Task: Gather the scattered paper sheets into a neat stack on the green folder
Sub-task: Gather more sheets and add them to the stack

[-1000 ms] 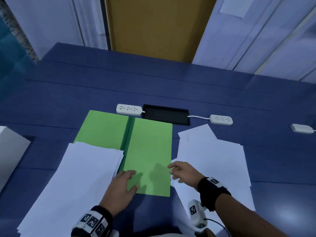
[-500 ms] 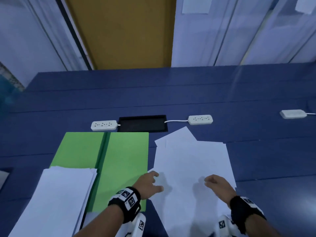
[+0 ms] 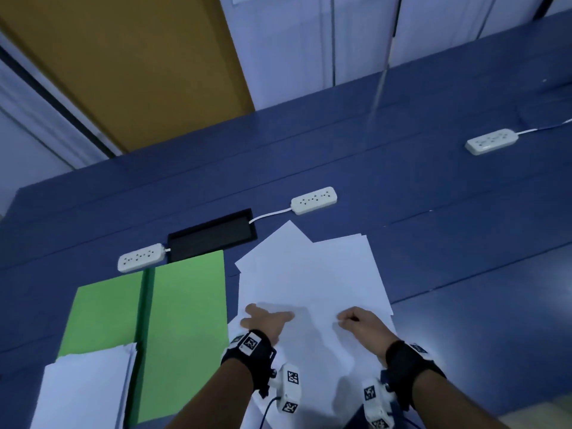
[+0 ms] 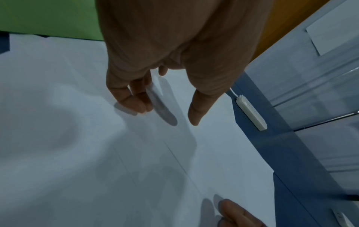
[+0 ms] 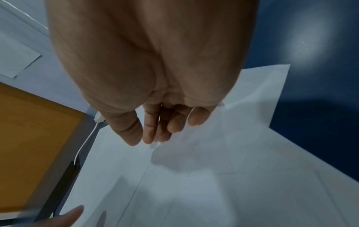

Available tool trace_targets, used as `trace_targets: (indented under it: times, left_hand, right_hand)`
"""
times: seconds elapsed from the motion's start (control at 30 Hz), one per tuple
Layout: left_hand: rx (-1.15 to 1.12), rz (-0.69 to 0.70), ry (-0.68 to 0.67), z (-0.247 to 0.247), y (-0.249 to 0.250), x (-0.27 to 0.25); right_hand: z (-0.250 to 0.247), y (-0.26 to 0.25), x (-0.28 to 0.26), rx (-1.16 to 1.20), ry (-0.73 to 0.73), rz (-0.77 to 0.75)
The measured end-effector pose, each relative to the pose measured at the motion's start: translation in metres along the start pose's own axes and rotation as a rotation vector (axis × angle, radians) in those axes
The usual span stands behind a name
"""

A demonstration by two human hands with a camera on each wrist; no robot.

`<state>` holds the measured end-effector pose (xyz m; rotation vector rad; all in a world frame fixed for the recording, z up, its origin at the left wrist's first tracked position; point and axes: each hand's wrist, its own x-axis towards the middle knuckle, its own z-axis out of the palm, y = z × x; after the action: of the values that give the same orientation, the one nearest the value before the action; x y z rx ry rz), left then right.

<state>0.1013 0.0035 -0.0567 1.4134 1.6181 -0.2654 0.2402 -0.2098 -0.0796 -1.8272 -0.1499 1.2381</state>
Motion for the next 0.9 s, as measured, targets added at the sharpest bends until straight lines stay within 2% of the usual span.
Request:
trace_targets:
  times: [0.1, 0.17, 0.37, 0.5, 0.6, 0.77, 0.83, 0.9]
  left_hand:
    - [0.007, -0.014, -0.002, 0.013, -0.002, 0.017]
    - [0.053, -0.017, -0.008, 0.012, 0.009, 0.005]
    - [0.463, -0.056, 0.139, 0.012, 0.021, -0.011]
    - [0.363, -0.075, 0.140, 0.016, 0.015, 0.001]
    - [0.169, -0.063, 0.103, 0.023, 0.009, 0.010]
    - [0.046, -0.036, 0.026, 0.023, 0.005, 0.016]
    - [0.058, -0.037, -0.002, 0.019, 0.009, 0.013]
    - [0.135, -0.021, 0.031, 0.010, 0.014, 0.013]
  right_hand:
    - [-0.002, 0.002, -0.001, 0.016, -0.021, -0.008]
    - [-0.003, 0.002, -0.002, 0.024, -0.031, -0.008]
    - [-0.005, 0.002, -0.004, 0.031, -0.044, 0.001]
    - [-0.004, 0.001, -0.002, 0.032, -0.037, -0.004]
    - [-0.004, 0.002, -0.002, 0.042, -0.044, 0.001]
    - [-0.002, 0.002, -0.002, 0.049, -0.040, -0.004]
    - [-0.001, 0.003, -0.002, 0.057, -0.037, -0.003]
    - [-0.002, 0.003, -0.002, 0.069, -0.034, -0.003]
